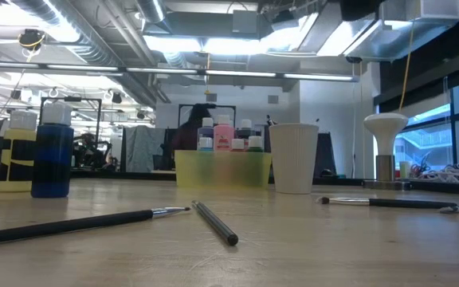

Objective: Pick & Place Paint Supplies
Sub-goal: Put the black paintbrush into the white cup

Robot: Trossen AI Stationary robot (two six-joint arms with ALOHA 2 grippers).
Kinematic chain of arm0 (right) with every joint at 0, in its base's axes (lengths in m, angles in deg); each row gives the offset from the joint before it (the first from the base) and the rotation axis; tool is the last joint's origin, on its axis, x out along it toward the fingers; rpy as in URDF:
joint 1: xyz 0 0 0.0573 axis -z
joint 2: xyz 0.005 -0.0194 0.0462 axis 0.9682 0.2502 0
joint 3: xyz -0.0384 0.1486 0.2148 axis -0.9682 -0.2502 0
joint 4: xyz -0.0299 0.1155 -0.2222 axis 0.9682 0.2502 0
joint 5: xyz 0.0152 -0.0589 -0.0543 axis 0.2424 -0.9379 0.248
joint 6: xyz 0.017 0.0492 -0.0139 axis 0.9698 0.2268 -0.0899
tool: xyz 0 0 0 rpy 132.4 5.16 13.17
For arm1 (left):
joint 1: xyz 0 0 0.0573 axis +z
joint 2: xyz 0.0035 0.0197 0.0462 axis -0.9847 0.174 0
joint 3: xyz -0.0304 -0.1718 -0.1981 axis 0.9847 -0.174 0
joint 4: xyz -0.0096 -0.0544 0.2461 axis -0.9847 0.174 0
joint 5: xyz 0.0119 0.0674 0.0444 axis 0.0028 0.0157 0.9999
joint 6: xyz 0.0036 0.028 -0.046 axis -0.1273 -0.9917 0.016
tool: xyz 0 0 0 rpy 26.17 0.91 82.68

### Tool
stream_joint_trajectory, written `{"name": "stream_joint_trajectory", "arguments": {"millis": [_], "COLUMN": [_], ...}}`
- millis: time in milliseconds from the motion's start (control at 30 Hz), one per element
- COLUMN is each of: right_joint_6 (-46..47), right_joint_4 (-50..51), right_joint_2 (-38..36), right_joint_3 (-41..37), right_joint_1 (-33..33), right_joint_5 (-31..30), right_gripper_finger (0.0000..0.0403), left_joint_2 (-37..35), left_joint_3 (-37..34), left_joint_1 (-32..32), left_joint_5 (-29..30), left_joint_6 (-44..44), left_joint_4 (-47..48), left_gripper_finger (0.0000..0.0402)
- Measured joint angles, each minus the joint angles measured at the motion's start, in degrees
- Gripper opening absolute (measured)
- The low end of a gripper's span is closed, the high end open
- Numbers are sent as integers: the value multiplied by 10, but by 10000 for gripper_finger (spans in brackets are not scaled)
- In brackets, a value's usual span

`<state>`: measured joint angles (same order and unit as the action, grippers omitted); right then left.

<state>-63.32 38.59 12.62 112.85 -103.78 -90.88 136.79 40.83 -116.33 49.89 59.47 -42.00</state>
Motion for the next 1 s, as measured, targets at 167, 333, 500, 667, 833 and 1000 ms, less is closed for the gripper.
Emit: {"name": "stream_joint_trajectory", "arguments": {"millis": [167,333,500,667,833,1000], "right_joint_6": [-14,20,29,31,31,31], "right_joint_4": [8,0,2,0,-4,-20], "right_joint_2": [0,0,0,0,0,0], "right_joint_3": [12,16,16,17,17,17], "right_joint_1": [-8,-10,-11,-17,-22,-26], "right_joint_5": [-16,-27,-27,-27,-33,-87], "right_gripper_finger": [4,17,60,137,225,292], "left_joint_2": [0,0,0,0,0,0], "left_joint_3": [0,0,0,0,0,0], "left_joint_1": [0,0,0,0,0,0], "left_joint_5": [0,0,0,-1,-1,-2], "left_joint_6": [0,0,0,0,0,0], "left_joint_4": [0,0,0,0,0,0], "left_gripper_finger": [143,143,143,143,143,143]}}
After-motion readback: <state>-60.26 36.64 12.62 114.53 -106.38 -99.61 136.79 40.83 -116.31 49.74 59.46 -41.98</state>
